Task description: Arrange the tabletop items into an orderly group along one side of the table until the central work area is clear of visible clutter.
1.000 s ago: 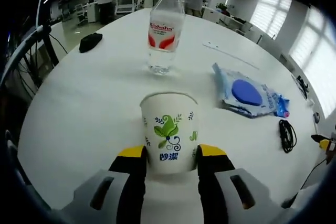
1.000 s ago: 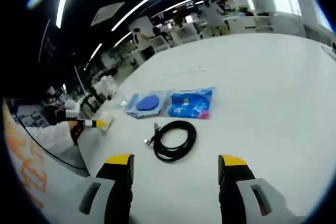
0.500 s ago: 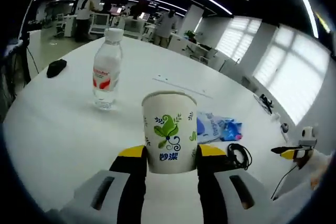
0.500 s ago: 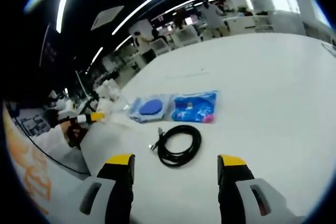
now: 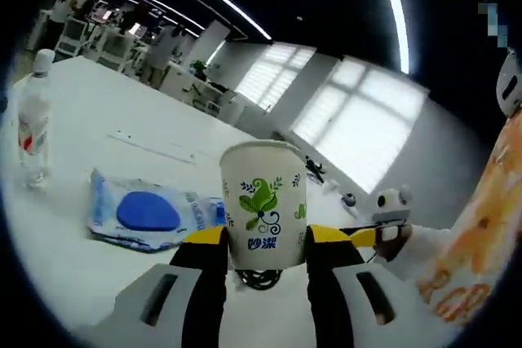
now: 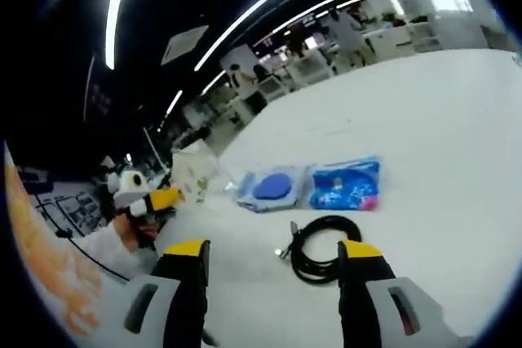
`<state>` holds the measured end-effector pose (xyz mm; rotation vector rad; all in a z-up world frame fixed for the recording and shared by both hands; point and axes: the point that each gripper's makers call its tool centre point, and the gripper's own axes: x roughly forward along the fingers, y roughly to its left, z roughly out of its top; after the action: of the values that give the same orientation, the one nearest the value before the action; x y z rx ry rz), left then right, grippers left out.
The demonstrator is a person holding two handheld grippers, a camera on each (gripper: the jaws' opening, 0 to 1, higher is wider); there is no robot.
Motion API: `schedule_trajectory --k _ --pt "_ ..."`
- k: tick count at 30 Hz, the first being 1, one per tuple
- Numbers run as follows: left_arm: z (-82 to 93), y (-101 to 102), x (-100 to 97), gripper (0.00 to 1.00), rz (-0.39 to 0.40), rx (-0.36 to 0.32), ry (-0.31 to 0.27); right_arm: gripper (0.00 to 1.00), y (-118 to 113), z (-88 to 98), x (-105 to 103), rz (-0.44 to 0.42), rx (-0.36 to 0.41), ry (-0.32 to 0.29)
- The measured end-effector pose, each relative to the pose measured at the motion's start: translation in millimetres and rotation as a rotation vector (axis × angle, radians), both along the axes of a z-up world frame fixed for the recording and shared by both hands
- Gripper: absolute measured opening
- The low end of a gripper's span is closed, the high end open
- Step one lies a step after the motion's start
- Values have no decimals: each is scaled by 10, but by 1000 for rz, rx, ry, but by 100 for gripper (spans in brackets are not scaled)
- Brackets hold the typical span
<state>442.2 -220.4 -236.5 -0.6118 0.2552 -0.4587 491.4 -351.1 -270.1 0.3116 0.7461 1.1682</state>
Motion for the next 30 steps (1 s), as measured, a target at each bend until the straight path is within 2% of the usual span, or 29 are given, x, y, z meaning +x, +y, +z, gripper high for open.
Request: schedule_trajectory --k 1,4,5,7,9,11,12,14,16,19,21,25,28,30 --pt "85 -115 -20 37 -39 -32 -23 64 40 54 -7 7 26 4" --pt "177 -257 -62 37 -96 -49 -54 64 150 227 -21 31 95 2" --pt "224 -331 -86 37 -124 -62 -65 64 239 369 -59 60 145 -8" --pt "331 -426 -126 37 -170 -106 -99 64 327 494 -112 91 195 -9" --pt "435 -502 -166 37 -210 -151 -128 65 438 611 -206 146 240 -15" --pt "510 -565 -199 37 -245 -156 -158 65 533 706 -314 207 275 -29" --pt "572 -617 -229 37 -275 -164 -181 65 587 776 -385 239 308 -20" --pt "618 -656 -257 36 -298 -177 -190 67 640 886 -487 284 363 9" --pt "705 -698 -304 36 -338 -200 -226 66 671 971 -570 325 399 14" --pt "735 -740 -349 36 -375 -215 -232 62 693 1078 -673 380 445 0" --pt "726 -833 -403 36 -432 -214 -221 56 686 1167 -762 428 487 1" --pt "670 -906 -419 35 -464 -197 -205 40 666 1193 -873 490 502 7" --pt "630 -910 -403 36 -464 -181 -190 41 672 1130 -826 463 486 12" --pt "561 -848 -315 37 -412 -105 -189 41 676 1069 -720 405 458 -10"
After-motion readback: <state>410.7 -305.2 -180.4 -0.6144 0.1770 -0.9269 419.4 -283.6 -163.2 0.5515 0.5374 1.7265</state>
